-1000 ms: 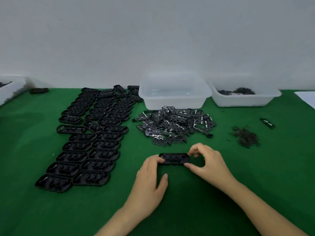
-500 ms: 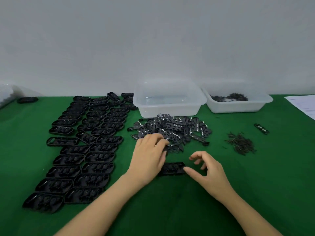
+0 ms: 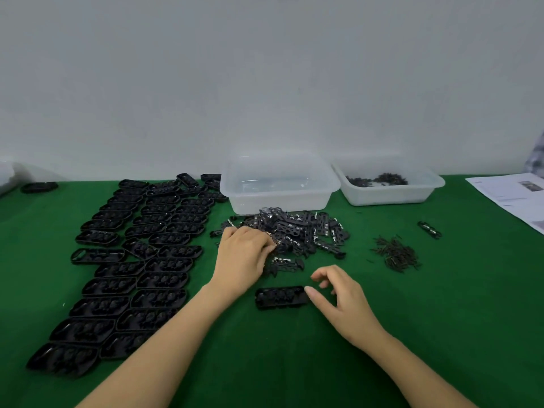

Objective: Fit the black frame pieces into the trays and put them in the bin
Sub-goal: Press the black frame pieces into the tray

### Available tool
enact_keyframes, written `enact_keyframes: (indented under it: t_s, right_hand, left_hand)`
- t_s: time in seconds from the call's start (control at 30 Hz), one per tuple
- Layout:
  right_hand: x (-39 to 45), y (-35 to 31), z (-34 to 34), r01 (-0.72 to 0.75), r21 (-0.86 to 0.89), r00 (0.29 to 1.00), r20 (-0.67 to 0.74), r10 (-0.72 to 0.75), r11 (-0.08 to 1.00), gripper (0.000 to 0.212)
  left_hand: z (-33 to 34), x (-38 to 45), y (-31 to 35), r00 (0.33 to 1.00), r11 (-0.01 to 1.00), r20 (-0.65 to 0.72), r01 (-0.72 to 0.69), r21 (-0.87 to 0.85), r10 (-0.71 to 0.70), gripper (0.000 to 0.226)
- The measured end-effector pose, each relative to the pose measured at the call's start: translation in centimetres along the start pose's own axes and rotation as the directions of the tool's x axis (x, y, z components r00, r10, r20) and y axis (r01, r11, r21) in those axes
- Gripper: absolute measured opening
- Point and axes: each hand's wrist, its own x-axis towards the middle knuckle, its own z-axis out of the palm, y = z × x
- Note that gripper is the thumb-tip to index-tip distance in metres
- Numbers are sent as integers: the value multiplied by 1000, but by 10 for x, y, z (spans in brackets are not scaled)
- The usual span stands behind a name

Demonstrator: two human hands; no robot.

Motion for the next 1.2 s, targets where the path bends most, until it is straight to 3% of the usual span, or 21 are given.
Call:
enact_keyframes:
  t_s: [0.07,0.13,0.27,0.4,0.5,0.63,0.7,0.8,0.9,1.07,1.2]
  right_hand:
    - [6,-9,-7,59,12,995,-82,-58,998,14]
    - [14,-21,-14,132,75,978,-171,-118,988,21]
    - [26,-42,-18,8,454,999,-32,7,891,22]
    - [29,-45,-12,-152,618,985,30,170,771,14]
    - [32,-42,-12,-193,646,971,16,239,739,14]
    - [33,-40,-10,-189,657,975,36,220,729,11]
    - [35,-33,-12,-147,564,987,27,160,812,9]
    - [32,-14,-15,-117,194,988,124,94,974,45]
    - [24,-1,-8,-96,-6,953,288,93,995,69]
    - [22,6,3,30,-155,963,269,13,987,49]
    - [21,6,5,41,-146,968,251,-3,988,36]
  left_hand:
    - [-9,-5,4,982,949,79,184,-255,-169,7]
    - [-19,-11,11,950,851,193,306,-427,-244,13]
    - [-33,-19,26,922,759,331,359,-542,-200,16]
    - [-42,-23,31,943,780,256,322,-537,-213,6]
    - [-44,-28,30,982,928,146,164,-336,-121,32]
    - [-43,-28,28,993,938,89,106,-331,-81,34]
    - [-43,-26,23,993,939,116,73,-337,-35,33]
    - [-40,-26,12,980,951,191,1,-311,61,30]
    - [-35,-28,7,948,959,295,-34,-282,121,31]
    - [-27,-22,8,903,958,388,-77,-275,184,31]
    - [-20,-18,10,878,962,434,-95,-258,203,32]
